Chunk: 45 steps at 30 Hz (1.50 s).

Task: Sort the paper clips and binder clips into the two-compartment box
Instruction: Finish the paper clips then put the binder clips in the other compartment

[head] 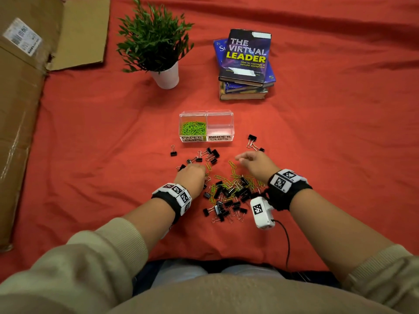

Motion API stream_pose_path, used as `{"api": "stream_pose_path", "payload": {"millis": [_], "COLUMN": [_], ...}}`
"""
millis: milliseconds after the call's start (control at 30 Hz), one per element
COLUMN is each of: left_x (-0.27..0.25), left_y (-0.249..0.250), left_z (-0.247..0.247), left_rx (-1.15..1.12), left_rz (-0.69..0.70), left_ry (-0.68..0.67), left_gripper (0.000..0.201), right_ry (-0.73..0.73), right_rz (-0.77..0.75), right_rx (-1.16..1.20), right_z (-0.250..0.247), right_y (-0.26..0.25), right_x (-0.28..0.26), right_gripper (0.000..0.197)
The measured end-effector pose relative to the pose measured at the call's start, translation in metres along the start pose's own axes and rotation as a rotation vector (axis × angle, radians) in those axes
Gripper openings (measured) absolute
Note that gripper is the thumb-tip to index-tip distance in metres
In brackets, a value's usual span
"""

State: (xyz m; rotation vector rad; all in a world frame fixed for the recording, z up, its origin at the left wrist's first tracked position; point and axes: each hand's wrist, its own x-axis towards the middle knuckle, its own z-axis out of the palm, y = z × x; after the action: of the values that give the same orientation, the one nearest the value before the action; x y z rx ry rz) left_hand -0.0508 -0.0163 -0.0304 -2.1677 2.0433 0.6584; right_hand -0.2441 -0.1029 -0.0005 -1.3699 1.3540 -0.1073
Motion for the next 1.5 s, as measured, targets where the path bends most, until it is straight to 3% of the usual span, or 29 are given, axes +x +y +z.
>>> {"api": "stream_pose_path", "payload": {"millis": [133, 200, 333, 500, 600, 700, 833, 933, 1000, 1067, 1133, 1200, 1233, 1400, 1500], "left_x": [0.002, 0.002, 0.003, 0.007, 0.008, 0.01, 0.014, 0.018, 0.018, 0.019, 0.02, 0.022, 0.023, 0.02, 0.014], "left_y": [0.002, 0.001, -0.002, -0.015, -0.019, -0.021, -0.017, -0.011, -0.008, -0.007, -0.007, -0.008, -0.007, -0.007, -0.005], "left_z": [-0.003, -0.007, -0.023, -0.027, -0.028, -0.029, -0.032, -0.027, -0.022, -0.016, -0.01, -0.008, -0.007, -0.007, -0.011], "left_rx": [-0.11, -0.261, -0.535, -0.832, -1.016, -1.062, -1.118, -0.938, -0.682, -0.396, -0.194, -0.134, -0.118, -0.099, -0.276], "left_rz": [-0.052, -0.096, -0.173, -0.232, -0.293, -0.331, -0.363, -0.306, -0.165, -0.018, 0.071, 0.076, 0.061, 0.038, -0.004], "left_ry": [-0.032, -0.029, 0.041, -0.053, -0.084, -0.117, -0.091, -0.055, -0.033, -0.067, -0.066, -0.029, -0.026, -0.032, 0.015], "left_gripper": [0.014, 0.012, 0.006, 0.013, 0.022, 0.033, 0.029, 0.019, 0.017, 0.0, 0.018, 0.022, 0.02, 0.014, 0.009], "right_ry": [-0.043, -0.032, 0.034, 0.091, 0.075, 0.029, 0.017, 0.031, 0.047, 0.051, 0.014, -0.012, -0.014, 0.047, -0.007], "right_rz": [0.104, 0.122, 0.062, -0.041, 0.0, 0.025, -0.021, -0.073, -0.039, 0.0, 0.068, 0.162, 0.172, -0.004, -0.03], "right_rx": [0.509, 0.561, 0.112, -0.409, -0.551, -0.7, -0.753, -0.65, -0.388, -0.169, 0.068, 0.33, 0.341, -0.315, -0.577], "right_z": [-0.004, -0.002, 0.006, 0.027, 0.037, 0.046, 0.05, 0.046, 0.038, 0.027, 0.017, 0.013, 0.013, 0.034, 0.046], "right_y": [-0.004, -0.006, -0.004, -0.002, -0.002, -0.001, -0.002, 0.0, 0.004, 0.002, 0.0, -0.002, -0.002, -0.006, -0.006], "right_x": [0.003, 0.005, 0.014, 0.019, 0.018, 0.018, 0.012, 0.006, 0.005, 0.003, 0.005, 0.008, 0.01, 0.014, 0.015], "right_gripper": [0.023, 0.022, 0.012, 0.02, 0.02, 0.018, 0.024, 0.016, 0.014, 0.016, 0.023, 0.024, 0.023, 0.015, 0.015]}}
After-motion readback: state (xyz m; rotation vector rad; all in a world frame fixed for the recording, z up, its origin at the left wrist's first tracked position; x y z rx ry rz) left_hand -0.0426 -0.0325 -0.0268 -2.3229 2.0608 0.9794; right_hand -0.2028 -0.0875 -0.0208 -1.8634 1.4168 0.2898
